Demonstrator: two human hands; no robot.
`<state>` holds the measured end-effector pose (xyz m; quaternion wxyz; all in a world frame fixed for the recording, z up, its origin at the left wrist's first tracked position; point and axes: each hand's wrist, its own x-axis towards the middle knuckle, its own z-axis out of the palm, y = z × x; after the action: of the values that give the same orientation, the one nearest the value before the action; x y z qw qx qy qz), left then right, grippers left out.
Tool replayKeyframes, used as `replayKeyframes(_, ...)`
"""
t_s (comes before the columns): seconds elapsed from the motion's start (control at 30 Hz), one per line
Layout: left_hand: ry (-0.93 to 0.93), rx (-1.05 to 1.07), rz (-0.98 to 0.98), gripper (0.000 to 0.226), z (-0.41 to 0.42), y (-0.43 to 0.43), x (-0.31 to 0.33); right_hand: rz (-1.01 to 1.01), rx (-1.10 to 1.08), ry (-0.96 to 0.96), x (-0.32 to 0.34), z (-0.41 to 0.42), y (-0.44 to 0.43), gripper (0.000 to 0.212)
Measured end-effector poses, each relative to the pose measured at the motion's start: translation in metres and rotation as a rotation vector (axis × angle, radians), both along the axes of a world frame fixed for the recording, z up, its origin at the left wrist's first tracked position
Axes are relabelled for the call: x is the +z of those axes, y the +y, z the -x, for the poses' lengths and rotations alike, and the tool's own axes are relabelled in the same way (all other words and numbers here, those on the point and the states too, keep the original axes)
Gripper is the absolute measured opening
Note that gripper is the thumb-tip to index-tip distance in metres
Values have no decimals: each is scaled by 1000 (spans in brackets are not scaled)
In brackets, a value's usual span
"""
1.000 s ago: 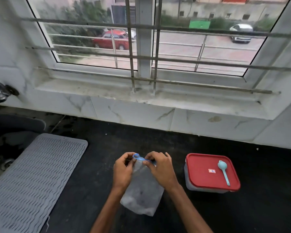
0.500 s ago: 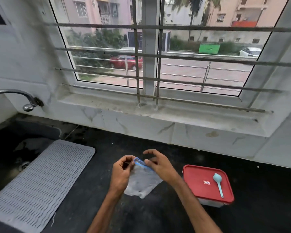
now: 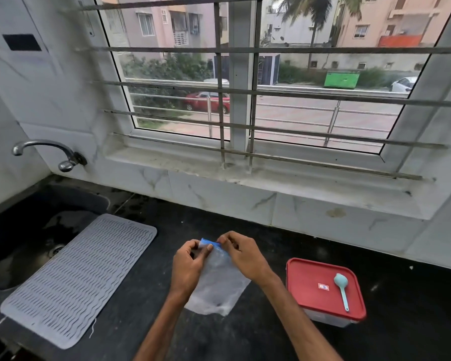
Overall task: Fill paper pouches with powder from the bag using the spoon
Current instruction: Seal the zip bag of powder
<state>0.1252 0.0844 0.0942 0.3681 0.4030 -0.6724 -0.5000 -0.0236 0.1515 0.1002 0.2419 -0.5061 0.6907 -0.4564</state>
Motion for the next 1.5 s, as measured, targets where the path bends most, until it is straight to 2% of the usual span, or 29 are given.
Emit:
replayKeyframes(0.13,25,-7,-26,13,0,2,3,-36,22,117,2,-1,-3,27)
replayKeyframes(0.27,74,-90,-105,7,-1,-2,3,-21,1,106,6,-1,-8,23)
replayKeyframes(0.37,105,-149,-160,16,-4,-6,1,-35,0,104,5,0,-9,17)
replayKeyframes(0.47,105,-92,-193,20,-5,-10,-3,-68,-32,111,-1,0,-12,11)
replayKeyframes(0.63,16,94,-139,14,3,-17,-19,-168,-2,182,-9,-9,-17,14)
replayKeyframes(0.83,-181,199,27,12,20,-26,-42,-319,-104,292,-19,-19,-47,21)
replayKeyframes(0.9,-244,298,-1,14,22,-36,-51,-398,-136,373,-25,-21,-54,25)
replayKeyframes(0.97,-310,383,-90,16,24,-50,-66,-475,-178,533,-38,-21,-56,36)
replayKeyframes(1.03,-396,409,-135,17,26,-62,-82,-519,-188,650,-59,-17,-52,46)
replayKeyframes(1.13,-499,372,-121,19,33,-73,-107,-610,-193,702,-95,-3,-39,51)
replayKeyframes(1.2,-557,319,-102,19,39,-72,-127,-689,-201,650,-111,7,-34,51)
replayKeyframes(1.3,-608,294,-114,21,47,-69,-147,-685,-267,375,-124,22,-33,53)
replayKeyframes(1.37,-631,304,-120,21,51,-73,-154,-640,-231,216,-128,27,-35,48)
replayKeyframes(1.43,-642,292,-66,19,52,-77,-158,-612,-236,169,-131,30,-37,41)
replayKeyframes(1.5,-629,264,15,18,51,-79,-162,-592,-338,180,-140,35,-38,29)
